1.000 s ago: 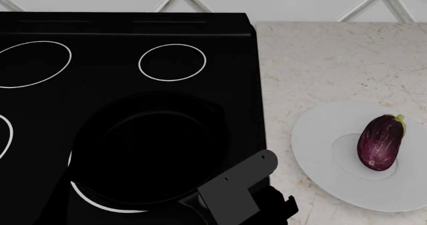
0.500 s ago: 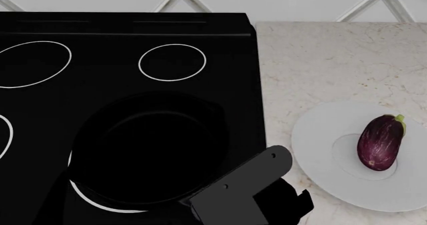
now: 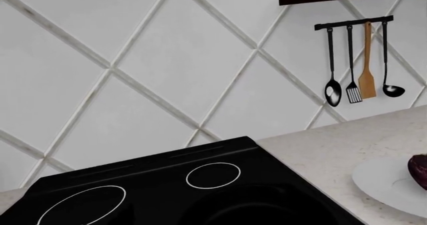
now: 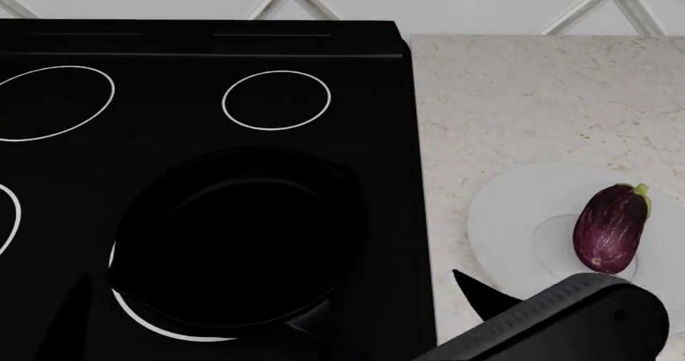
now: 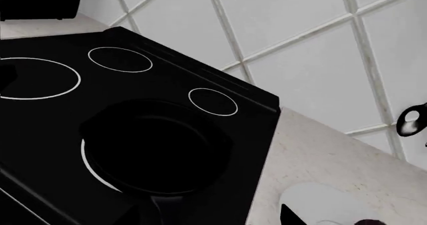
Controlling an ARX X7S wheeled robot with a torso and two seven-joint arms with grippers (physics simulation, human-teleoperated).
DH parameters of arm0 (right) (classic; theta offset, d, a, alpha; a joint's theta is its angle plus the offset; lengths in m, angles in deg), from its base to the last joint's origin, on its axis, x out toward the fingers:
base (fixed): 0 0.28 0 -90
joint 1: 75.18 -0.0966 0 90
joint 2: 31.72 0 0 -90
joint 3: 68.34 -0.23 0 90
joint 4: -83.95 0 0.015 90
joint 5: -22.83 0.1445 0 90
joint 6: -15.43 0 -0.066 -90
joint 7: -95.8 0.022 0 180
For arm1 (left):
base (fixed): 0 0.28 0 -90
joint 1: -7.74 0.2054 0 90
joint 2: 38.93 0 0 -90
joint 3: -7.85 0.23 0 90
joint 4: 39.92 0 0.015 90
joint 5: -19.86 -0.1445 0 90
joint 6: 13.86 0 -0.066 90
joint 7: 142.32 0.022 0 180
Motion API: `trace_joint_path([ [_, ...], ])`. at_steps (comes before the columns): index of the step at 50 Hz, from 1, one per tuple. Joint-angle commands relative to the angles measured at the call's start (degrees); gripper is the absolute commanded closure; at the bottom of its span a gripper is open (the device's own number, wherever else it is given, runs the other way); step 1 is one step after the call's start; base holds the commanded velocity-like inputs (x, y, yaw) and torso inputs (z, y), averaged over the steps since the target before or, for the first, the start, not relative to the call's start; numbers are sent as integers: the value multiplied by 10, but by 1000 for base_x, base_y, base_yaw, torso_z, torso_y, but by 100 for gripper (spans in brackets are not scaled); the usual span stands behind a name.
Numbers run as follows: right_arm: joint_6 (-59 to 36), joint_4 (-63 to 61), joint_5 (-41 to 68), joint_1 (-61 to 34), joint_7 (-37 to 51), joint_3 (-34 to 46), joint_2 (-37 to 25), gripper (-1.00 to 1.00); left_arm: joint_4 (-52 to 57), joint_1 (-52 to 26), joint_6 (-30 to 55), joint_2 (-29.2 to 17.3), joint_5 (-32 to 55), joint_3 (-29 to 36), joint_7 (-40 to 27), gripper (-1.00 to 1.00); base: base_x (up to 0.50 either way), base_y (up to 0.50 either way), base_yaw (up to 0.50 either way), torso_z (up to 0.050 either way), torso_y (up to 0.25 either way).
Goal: Pick up the pan and dump the vegetables in it onto the plate. Then return the pan to the stove.
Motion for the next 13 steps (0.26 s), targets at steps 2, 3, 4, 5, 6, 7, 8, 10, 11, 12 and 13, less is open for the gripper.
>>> trace_joint_path([
  [2,17,-32,162,-19,70,-127,-75,-100,2,-58,-101,-79,-14,117,-51,-100,0,0,0,0,0],
  [3,15,-32,165,-15,70,-134,-76,-100,2,-67,-108,-84,-16,131,-55,-100,0,0,0,0,0],
  [4,11,-32,172,-9,70,-146,-77,-100,2,-73,-114,-87,-19,143,-58,-100,0,0,0,0,0],
  [5,3,-32,181,1,70,-165,-77,-100,1,-78,-114,-84,-23,153,-62,-100,0,0,0,0,0],
  [6,-1,-32,183,12,70,-181,-77,-100,2,-84,-119,-87,-24,162,-63,-100,0,0,0,0,0],
  [7,-7,-32,189,22,70,-196,-75,-100,2,-92,-126,-92,-25,174,-66,-100,0,0,0,0,0],
  [8,-15,-32,200,37,70,-224,-75,-100,2,-102,-134,-98,-29,189,-69,-100,0,0,0,0,0],
  [10,-29,-32,215,63,70,-267,-73,-100,2,-127,-149,-107,-35,226,-77,-100,0,0,0,0,0],
  [11,-37,-32,217,79,70,-286,-69,-100,2,-143,-157,-110,-42,252,-82,-100,0,0,0,0,0],
  [12,-46,-32,220,94,70,-304,-64,-100,2,-164,-168,-114,-54,290,-88,-100,0,0,0,0,0],
  [13,-51,-32,225,104,70,-322,-61,-100,2,-194,-185,-120,-71,342,-96,-100,0,0,0,0,0],
])
